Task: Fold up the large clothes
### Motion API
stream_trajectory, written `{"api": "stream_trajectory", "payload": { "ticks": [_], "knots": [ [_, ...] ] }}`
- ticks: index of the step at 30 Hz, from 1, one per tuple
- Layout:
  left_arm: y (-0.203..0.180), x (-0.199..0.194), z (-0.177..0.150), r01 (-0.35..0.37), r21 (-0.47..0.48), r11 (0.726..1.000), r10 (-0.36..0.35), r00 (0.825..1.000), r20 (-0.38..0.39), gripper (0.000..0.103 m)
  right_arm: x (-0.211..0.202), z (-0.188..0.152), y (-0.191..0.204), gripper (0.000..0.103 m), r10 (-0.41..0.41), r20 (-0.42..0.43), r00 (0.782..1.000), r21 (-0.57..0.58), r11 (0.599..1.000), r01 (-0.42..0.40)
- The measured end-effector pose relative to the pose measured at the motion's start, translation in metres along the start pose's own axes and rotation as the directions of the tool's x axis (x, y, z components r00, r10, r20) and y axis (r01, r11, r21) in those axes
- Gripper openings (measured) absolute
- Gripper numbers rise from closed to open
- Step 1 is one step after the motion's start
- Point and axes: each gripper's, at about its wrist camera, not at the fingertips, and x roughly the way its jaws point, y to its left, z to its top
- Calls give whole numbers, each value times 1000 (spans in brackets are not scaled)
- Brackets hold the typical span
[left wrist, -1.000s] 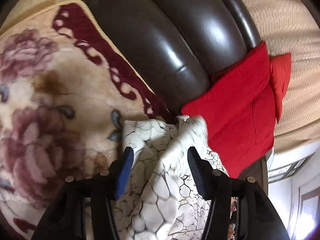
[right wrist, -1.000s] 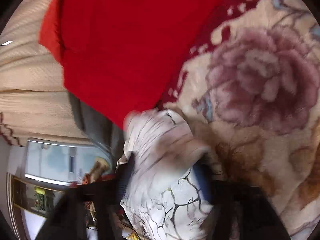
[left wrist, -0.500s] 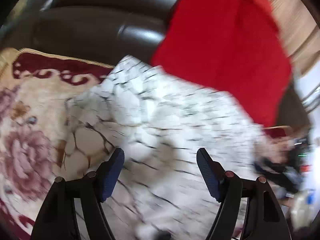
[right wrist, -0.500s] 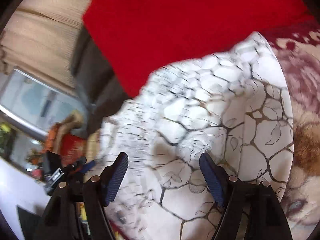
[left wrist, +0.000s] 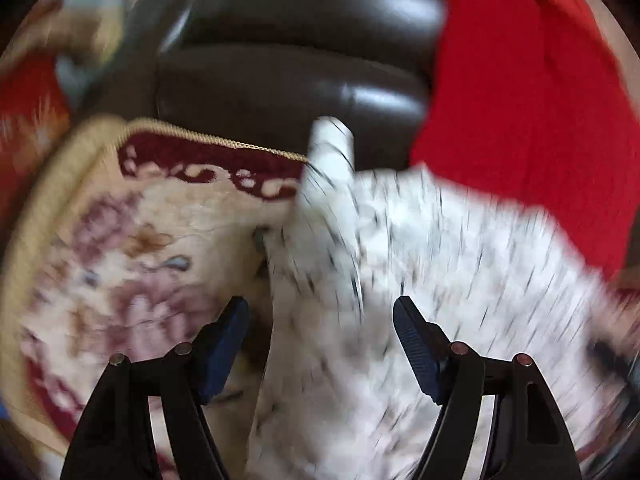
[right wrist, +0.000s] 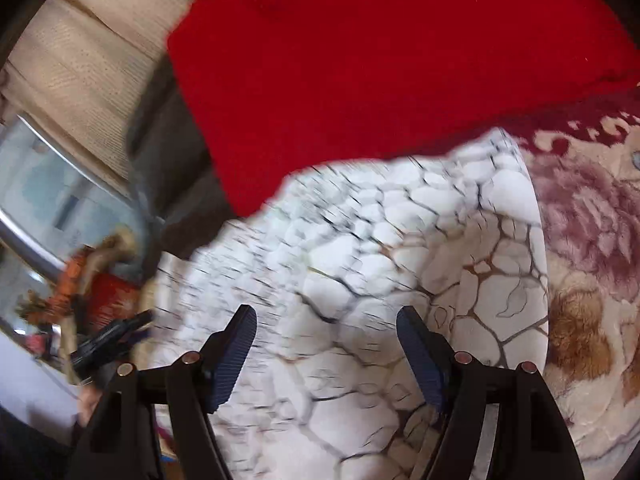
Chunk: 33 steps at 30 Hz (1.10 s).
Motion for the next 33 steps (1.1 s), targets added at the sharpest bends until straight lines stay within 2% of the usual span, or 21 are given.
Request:
{"api": "stream_trajectory", "payload": {
  "ticks": [2,4,7,10,15,17,20,22,26,30,33],
  "knots": [
    [-28,-1,-25,-131,139,982,135,991,-22,76,20,-5,-4,72,-66,-66,996,-4,998,66],
    [-37,-12,-45,-163,193,968,167,986,-5,76,14,-9,4,71,-90,-47,995,-29,996,89],
    [-46,-39,-66,-135,189,973,129,991,46,76,-9,-15,17,71,-26,-25,999,-32,999,26],
    [-51,-73,-73,-136,163,977,116,985,125,77,-35,-29,31,72,-20,6,1000,-88,996,20],
    [-54,-122,-76,-167,129,977,133,962,240,79,-65,-57,39,72,-16,15,1000,-144,989,18],
    [-51,-131,-76,-188,115,975,151,950,273,80,-60,-66,36,71,-43,-5,999,-148,988,42],
    [-44,-142,-73,-197,99,975,161,942,295,80,-29,-71,25,71,-95,-81,992,-131,988,84],
    [-41,-147,-73,-211,97,973,172,935,309,81,-31,-68,31,72,-103,-71,992,-140,986,93],
    [-38,-151,-71,-212,86,973,175,932,318,81,-41,-54,48,73,-68,-32,997,-162,985,62],
    [-37,-146,-69,-215,87,973,178,932,316,81,-46,-37,62,73,-98,26,995,-200,975,101],
    [-37,-142,-67,-227,91,970,187,929,318,81,-41,-19,61,73,-128,41,991,-174,976,134]
  ]
}}
